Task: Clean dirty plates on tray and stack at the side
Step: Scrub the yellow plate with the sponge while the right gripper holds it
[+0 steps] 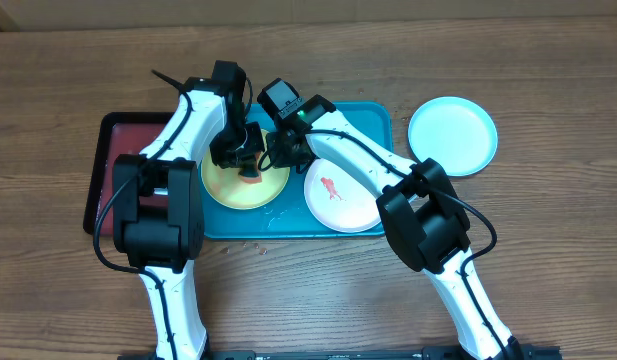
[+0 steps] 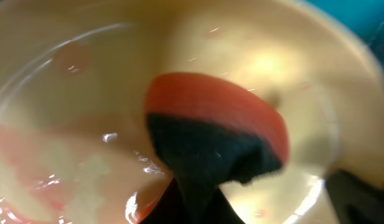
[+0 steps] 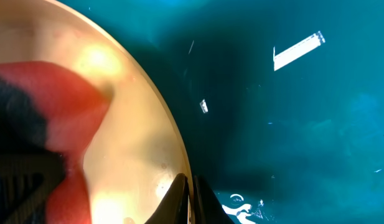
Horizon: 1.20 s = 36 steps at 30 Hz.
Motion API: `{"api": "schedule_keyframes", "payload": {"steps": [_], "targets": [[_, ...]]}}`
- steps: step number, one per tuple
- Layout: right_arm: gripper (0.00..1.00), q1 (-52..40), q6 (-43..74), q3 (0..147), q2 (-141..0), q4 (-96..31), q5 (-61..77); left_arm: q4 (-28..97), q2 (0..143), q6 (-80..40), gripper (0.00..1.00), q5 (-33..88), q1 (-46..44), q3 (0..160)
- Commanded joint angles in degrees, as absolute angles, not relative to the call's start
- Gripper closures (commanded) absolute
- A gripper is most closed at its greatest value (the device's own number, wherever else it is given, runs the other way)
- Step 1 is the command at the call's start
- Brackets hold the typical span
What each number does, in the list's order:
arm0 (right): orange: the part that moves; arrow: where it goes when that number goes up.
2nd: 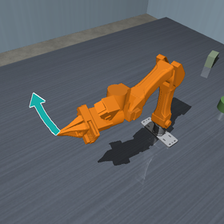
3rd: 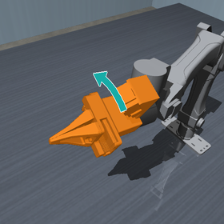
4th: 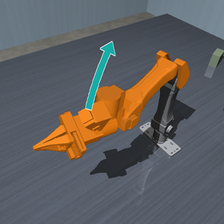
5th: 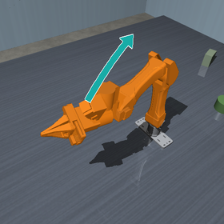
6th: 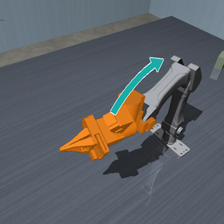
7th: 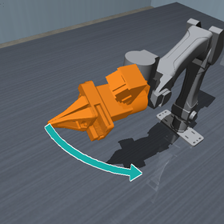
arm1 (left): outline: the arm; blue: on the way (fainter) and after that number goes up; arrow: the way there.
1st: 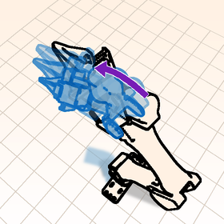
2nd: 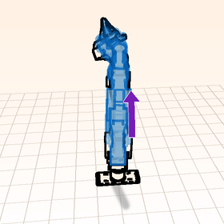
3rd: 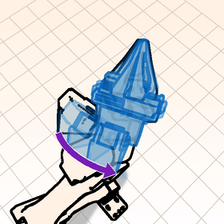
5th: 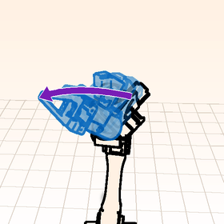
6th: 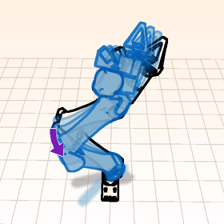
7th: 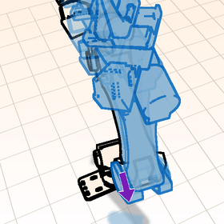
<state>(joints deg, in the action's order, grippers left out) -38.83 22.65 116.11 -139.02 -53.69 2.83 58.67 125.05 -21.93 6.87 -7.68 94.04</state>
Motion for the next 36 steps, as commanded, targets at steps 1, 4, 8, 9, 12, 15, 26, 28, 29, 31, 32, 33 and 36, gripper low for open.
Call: {"api": "schedule_keyframes", "payload": {"steps": [1,4,8,9,12,15,26,28,29,31,32,33,36], "targets": [[0.96,-38.92,22.48,114.69,-140.62,-54.28,0.95,59.72,126.02,-21.21,0.92,-3.64,-7.20,91.96],[0.96,-38.92,22.48,114.69,-140.62,-54.30,0.95,59.59,126.02,-21.19,0.95,-13.15,-6.92,90.35],[0.96,-38.92,22.48,114.69,-140.62,-54.28,0.95,60.49,126.02,-19.73,0.96,-24.80,-6.72,89.71],[0.96,-38.92,22.48,114.69,-140.62,-54.26,0.95,60.77,125.99,-19.31,0.96,-26.61,-6.72,89.73],[0.96,-38.92,22.48,114.69,-140.62,-54.24,0.95,61.23,125.99,-19.25,0.96,-31.03,-6.72,89.73],[0.96,-38.92,22.48,114.69,-140.62,-54.24,0.95,61.76,125.97,-19.25,0.95,-31.44,-6.74,90.19],[0.96,-38.92,22.48,114.69,-140.62,-54.26,0.95,63.83,125.86,-11.29,0.89,7.75,-6.37,100.16],[0.96,-38.92,22.48,114.69,-140.62,-54.28,0.95,63.88,125.86,-11.29,0.83,9.04,-5.96,101.25],[0.96,-38.92,22.48,114.69,-140.62,-54.28,0.95,64.03,125.86,-11.27,0.77,8.95,-5.65,101.47],[0.96,-38.92,22.46,114.69,-140.62,-54.26,0.95,65.23,125.89,-11.27,0.58,8.97,-4.47,101.43],[0.96,-38.92,22.46,114.69,-140.62,-54.26,0.95,65.78,125.89,-11.25,0.55,8.97,-4.05,101.41],[0.96,-38.92,22.48,114.69,-140.62,-54.26,0.95,66.19,125.89,-11.07,0.53,8.97,-3.73,101.41],[0.96,-38.92,22.48,114.69,-140.62,-54.24,0.95,66.59,125.89,-10.15,0.51,8.75,-3.20,101.41]]}}
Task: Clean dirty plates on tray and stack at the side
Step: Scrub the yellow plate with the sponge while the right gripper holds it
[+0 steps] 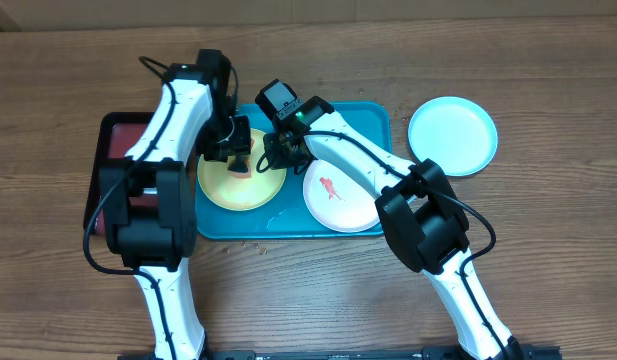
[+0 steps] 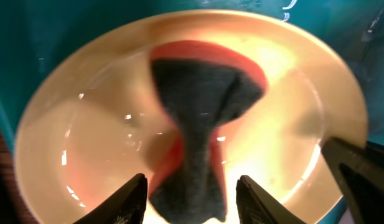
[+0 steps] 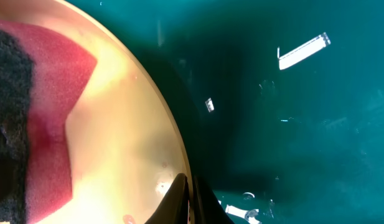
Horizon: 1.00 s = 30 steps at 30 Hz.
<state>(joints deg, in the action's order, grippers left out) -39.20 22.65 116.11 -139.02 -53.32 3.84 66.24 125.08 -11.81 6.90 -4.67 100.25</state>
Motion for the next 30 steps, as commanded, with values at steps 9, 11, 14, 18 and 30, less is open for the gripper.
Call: {"api": "schedule_keyframes", "payload": {"steps": [9,11,14,18,30], "targets": [[0.96,-38.92,22.46,114.69,-140.62,-54.26,0.95,62.41,125.91,-10.39,0.53,9.30,-3.92,99.09],[0.96,-38.92,22.46,114.69,-140.62,-54.26,0.95,61.19,125.91,-10.48,0.56,10.20,-4.12,98.13],[0.96,-38.92,22.48,114.69,-140.62,-54.26,0.95,60.20,125.93,-10.52,0.70,11.03,-4.23,97.41],[0.96,-38.92,22.48,114.69,-140.62,-54.26,0.95,60.12,125.93,-10.48,0.90,10.98,-4.03,97.38],[0.96,-38.92,22.48,114.69,-140.62,-54.26,0.95,68.90,125.93,-10.59,0.96,2.50,-4.14,97.21]]}}
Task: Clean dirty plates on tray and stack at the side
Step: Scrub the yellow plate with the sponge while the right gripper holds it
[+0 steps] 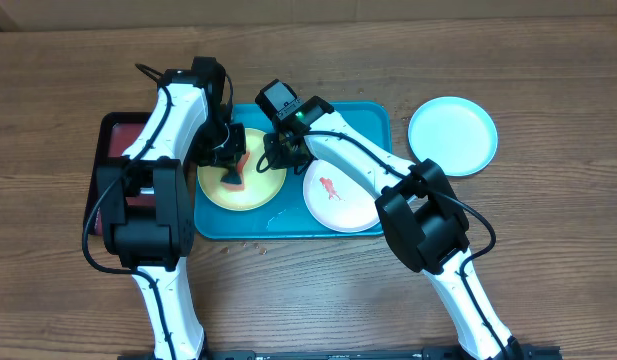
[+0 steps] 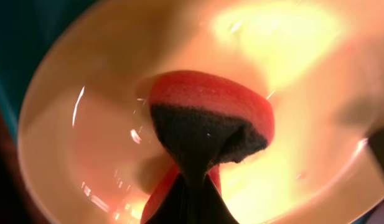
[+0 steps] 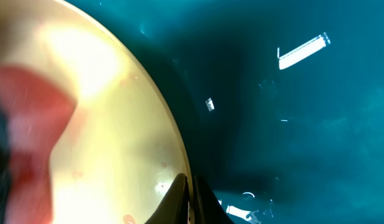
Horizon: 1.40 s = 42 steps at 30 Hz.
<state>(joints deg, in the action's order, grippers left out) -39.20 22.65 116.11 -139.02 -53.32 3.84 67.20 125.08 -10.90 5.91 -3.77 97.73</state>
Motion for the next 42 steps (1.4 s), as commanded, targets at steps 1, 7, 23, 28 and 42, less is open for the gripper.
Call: {"api": "schedule_keyframes", "payload": {"steps": [1,7,23,28,42], "targets": [[0.96,-38.92,22.48,114.69,-140.62,-54.28,0.95,69.45,125.93,-11.09,0.96,0.25,-4.12,97.21],[0.96,-38.92,22.48,114.69,-140.62,-54.70,0.95,68.45,125.91,-20.29,0.96,-16.99,-4.03,97.23],[0.96,-38.92,22.48,114.69,-140.62,-54.63,0.95,60.12,125.97,-16.69,0.96,16.10,-8.27,91.09],[0.96,-38.92,22.48,114.69,-140.62,-54.70,0.93,61.06,125.97,-16.27,0.96,10.50,-9.23,86.85],[0.96,-38.92,22.48,114.69,-140.62,-54.30,0.95,71.96,125.86,-6.76,0.96,15.94,-7.35,95.53]]}}
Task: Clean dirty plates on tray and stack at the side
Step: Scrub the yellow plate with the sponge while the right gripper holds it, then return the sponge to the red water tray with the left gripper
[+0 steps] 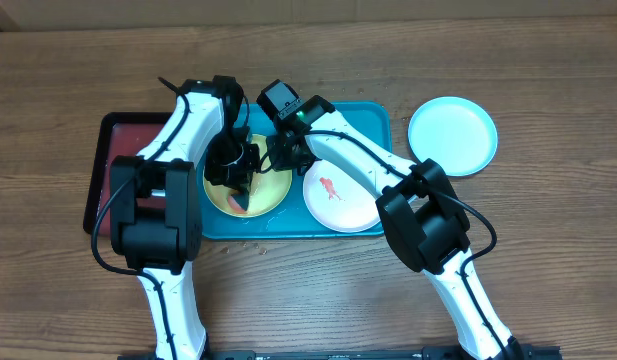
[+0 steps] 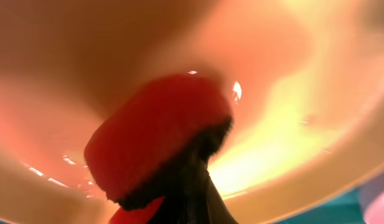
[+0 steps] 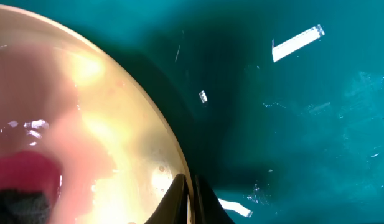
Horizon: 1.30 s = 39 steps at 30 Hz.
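Note:
A yellow plate (image 1: 273, 180) lies on the left half of the teal tray (image 1: 373, 120). My left gripper (image 1: 236, 182) is shut on a red and black sponge (image 2: 154, 130), pressing it onto the plate's near part; the sponge's red edge (image 1: 238, 203) shows below the gripper. My right gripper (image 3: 187, 193) is shut on the yellow plate's rim (image 3: 170, 143) at its far right side. The plate's inside (image 3: 67, 118) looks wet and pinkish. A white plate with a red stain (image 1: 333, 190) lies on the tray beside it.
A clean pale plate (image 1: 452, 136) sits on the wooden table to the right of the tray. A dark red tray (image 1: 100, 170) lies left of the teal one. Small white scraps (image 3: 296, 43) lie on the teal tray.
My left gripper has moved with the sponge from the far left part of the yellow plate to its near part. The right gripper still pinches the rim at the same spot.
The sponge was held on the middle of the yellow plate. Then it lay at the plate's far side with the left fingers apart around it. Then the gripper held it again at the far left, and now at the near part. The right gripper held the rim throughout.

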Motion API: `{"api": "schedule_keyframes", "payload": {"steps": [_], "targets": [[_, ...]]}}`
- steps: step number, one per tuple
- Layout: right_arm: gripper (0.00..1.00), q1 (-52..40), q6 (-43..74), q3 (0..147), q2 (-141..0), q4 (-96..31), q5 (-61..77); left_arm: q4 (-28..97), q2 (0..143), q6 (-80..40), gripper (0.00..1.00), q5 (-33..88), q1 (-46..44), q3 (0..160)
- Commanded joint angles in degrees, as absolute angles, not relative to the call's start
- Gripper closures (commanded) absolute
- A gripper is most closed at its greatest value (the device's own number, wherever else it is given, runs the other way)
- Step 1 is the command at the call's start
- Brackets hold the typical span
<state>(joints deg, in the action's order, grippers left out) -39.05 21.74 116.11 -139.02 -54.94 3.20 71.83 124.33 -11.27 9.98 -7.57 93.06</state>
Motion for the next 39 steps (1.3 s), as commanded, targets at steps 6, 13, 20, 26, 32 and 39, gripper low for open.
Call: {"api": "schedule_keyframes", "payload": {"steps": [6,13,20,26,32,39], "targets": [[0.96,-38.92,22.48,114.69,-140.62,-54.26,0.95,71.29,125.86,-5.87,0.96,17.41,-6.70,95.90],[0.96,-38.92,22.48,114.69,-140.62,-53.65,0.97,71.85,125.86,-0.12,0.96,23.62,-3.99,96.95],[0.96,-38.92,22.50,114.69,-140.62,-53.23,0.97,71.55,125.89,1.80,0.96,30.28,-0.93,96.57],[0.96,-38.92,22.55,114.69,-140.62,-52.53,1.39,66.32,125.91,0.25,0.96,25.85,-1.76,91.39],[0.96,-38.92,22.55,114.69,-140.62,-52.97,1.39,58.57,125.91,-9.80,0.96,10.00,-2.24,84.03],[0.96,-38.92,22.52,114.69,-140.62,-53.08,1.39,60.34,125.89,-18.59,0.96,-13.17,-2.17,85.06]]}}
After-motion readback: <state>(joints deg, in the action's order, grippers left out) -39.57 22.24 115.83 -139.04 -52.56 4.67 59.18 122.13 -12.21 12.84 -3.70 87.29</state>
